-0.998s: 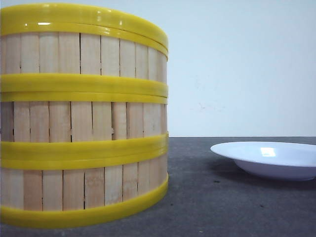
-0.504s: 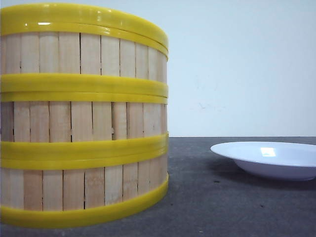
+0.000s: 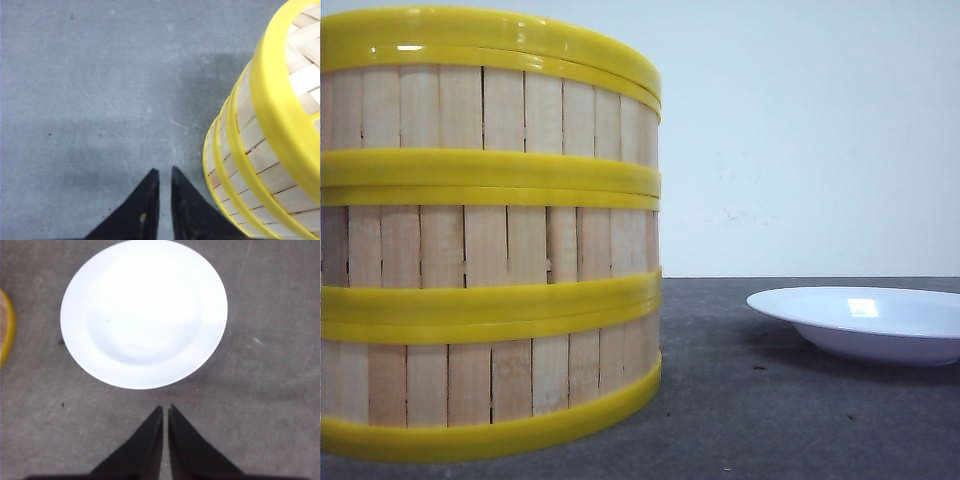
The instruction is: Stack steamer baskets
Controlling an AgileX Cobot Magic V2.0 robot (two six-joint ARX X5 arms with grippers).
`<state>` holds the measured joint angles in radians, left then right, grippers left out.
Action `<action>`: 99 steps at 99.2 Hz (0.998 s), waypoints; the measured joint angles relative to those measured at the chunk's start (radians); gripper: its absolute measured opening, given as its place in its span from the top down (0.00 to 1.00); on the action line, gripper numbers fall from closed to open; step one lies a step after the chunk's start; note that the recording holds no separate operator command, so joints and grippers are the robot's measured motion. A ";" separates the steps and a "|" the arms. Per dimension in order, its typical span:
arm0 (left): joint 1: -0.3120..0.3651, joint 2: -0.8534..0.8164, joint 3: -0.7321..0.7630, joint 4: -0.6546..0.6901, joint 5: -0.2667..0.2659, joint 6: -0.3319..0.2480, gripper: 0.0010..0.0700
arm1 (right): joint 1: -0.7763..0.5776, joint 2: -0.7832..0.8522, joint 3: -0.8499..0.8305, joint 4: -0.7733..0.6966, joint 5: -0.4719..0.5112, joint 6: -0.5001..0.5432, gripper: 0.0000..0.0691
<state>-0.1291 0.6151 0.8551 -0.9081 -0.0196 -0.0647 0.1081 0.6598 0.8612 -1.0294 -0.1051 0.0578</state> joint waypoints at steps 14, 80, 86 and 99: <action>0.000 0.000 0.000 0.000 0.000 -0.003 0.99 | 0.000 0.000 0.000 0.002 0.000 0.000 0.98; 0.056 -0.481 -0.636 0.520 -0.027 0.019 0.99 | 0.000 0.000 0.000 0.002 0.000 0.000 0.98; 0.056 -0.532 -0.700 0.578 -0.027 0.016 0.99 | 0.000 0.000 0.000 0.002 0.000 0.000 0.98; 0.056 -0.609 -0.790 0.675 -0.027 0.012 0.99 | 0.000 0.000 0.000 0.002 0.000 0.000 0.98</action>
<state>-0.0731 0.0059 0.0650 -0.2333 -0.0467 -0.0528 0.1081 0.6598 0.8612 -1.0275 -0.1051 0.0578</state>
